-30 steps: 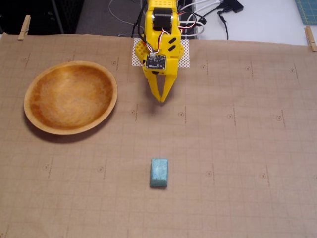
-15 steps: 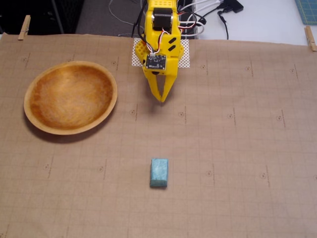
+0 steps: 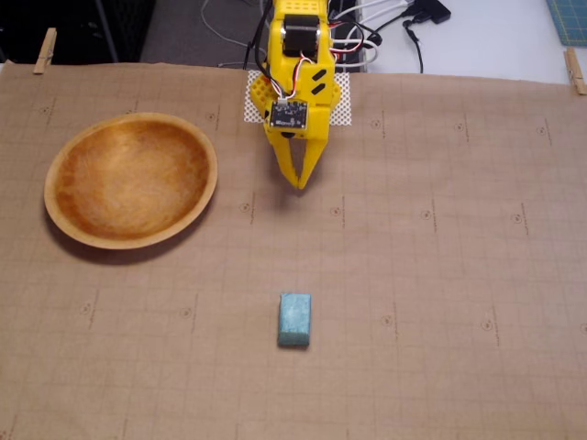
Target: Grasp a blue block and put it in the bowl.
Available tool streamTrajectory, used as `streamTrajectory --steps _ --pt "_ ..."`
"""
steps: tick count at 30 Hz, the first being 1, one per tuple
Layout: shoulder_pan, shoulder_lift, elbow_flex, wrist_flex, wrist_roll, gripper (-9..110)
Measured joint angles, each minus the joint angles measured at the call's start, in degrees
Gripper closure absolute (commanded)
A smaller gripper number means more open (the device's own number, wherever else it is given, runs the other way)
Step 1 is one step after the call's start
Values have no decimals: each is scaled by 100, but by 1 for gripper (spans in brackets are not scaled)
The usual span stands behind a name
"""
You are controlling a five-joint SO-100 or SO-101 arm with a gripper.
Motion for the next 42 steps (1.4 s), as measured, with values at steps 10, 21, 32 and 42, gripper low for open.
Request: streamTrajectory --steps 10,21,32,42 --pt "0 0 -404 0 0 104" --pt "0 0 -2461 0 0 104" --pt "396 -826 -3885 0 0 104" --pt "870 -3472 -5291 -773 0 104"
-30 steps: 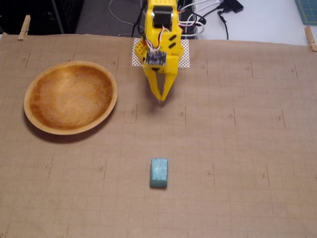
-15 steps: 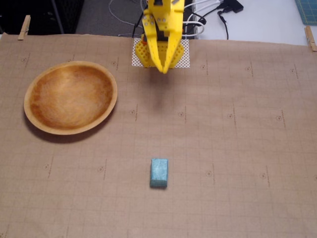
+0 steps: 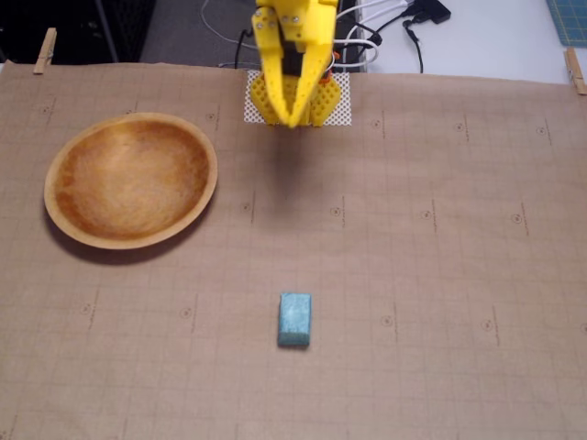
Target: Grasp a blue block and put it in the bowl.
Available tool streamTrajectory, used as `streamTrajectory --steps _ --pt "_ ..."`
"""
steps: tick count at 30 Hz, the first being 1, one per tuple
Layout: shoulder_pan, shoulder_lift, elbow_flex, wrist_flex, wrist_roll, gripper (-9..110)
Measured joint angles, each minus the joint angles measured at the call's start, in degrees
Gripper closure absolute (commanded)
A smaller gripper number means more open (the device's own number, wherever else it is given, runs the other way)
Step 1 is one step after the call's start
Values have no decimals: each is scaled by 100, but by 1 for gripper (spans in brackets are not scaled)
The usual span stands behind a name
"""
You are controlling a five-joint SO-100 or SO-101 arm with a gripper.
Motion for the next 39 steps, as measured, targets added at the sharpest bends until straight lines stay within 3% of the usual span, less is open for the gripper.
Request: streamTrajectory --steps 8,18,23,39 --pt "176 -1617 -527 -747 0 99" --pt "-334 -2856 -967 -870 0 68" --pt "-483 -3410 -1222 -879 0 59" --pt "-1151 -4509 -1099 -2795 0 56"
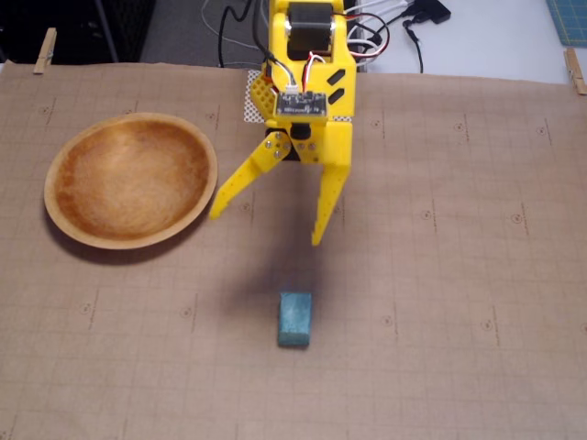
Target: Grasp a blue block and put it in the bowl.
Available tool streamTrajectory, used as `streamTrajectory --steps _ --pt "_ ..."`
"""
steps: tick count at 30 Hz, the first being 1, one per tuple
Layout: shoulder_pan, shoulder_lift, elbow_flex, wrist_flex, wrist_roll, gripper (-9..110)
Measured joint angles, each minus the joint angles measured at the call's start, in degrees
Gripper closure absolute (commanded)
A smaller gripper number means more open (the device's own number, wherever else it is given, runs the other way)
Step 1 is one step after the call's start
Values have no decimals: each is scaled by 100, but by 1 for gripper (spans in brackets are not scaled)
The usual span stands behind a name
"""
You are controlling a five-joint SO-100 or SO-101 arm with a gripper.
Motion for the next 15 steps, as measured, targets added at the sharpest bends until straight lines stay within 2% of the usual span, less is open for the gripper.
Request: streamTrajectory --steps 15 --pt "-202 -2197 527 -2540 0 56"
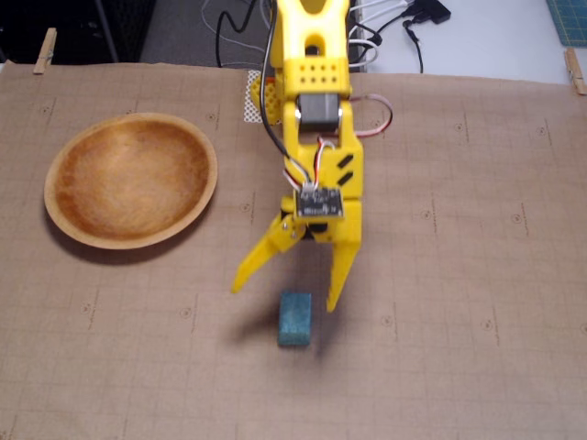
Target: Grasp a blue block and put it in the bowl.
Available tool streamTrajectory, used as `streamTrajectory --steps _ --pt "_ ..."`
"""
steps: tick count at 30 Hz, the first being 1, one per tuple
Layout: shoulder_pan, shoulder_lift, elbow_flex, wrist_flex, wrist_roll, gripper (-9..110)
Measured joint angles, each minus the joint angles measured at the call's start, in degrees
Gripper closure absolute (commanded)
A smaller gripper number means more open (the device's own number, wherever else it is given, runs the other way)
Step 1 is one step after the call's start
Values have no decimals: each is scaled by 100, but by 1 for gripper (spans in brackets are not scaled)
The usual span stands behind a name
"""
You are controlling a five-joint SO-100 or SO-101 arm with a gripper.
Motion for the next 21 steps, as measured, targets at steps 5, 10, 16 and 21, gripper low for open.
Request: streamTrajectory --steps 5,10,16,21 --pt "0 -457 264 -870 0 56" --pt "0 -940 536 -1740 0 56" --pt "0 -1213 896 -2496 -18 56" --pt "0 -1213 1380 -2971 -18 56"
